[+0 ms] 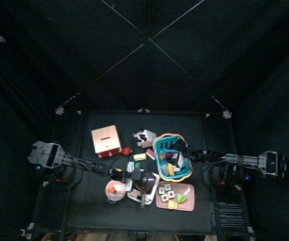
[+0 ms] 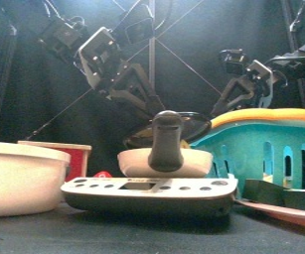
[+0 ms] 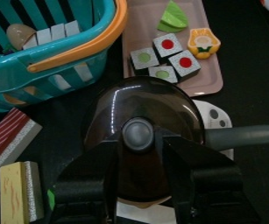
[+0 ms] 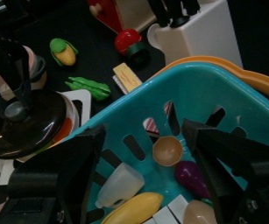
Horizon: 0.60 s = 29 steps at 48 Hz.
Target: Place pot lid on drawer
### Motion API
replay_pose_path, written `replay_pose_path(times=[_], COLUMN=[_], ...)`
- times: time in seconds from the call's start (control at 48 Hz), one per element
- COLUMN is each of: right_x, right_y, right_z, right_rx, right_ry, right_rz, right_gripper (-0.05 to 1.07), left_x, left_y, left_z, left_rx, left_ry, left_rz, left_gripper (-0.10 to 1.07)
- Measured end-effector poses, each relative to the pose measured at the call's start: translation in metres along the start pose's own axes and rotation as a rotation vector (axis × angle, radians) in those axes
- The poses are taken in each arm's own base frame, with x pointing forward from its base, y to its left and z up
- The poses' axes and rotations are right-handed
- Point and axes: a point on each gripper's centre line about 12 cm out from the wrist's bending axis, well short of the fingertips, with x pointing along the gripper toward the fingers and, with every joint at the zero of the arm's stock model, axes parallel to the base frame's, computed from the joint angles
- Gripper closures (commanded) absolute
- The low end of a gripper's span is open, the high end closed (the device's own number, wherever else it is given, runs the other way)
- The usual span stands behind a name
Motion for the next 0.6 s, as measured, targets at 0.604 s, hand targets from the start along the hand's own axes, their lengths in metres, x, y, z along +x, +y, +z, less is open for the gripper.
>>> replay_pose_path(times=[0.604], right_x=[0.0], right_y=[0.0], right_z=[0.0], right_rx=[-0.001], right_ry=[0.002], right_rz=[0.0], right_gripper=[0.03], left_x=[-0.092], left_y=[0.035], left_z=[0.011], left_rx=[-0.29], left_ry=[-0.118], left_rz=[0.279], left_gripper=[0.33])
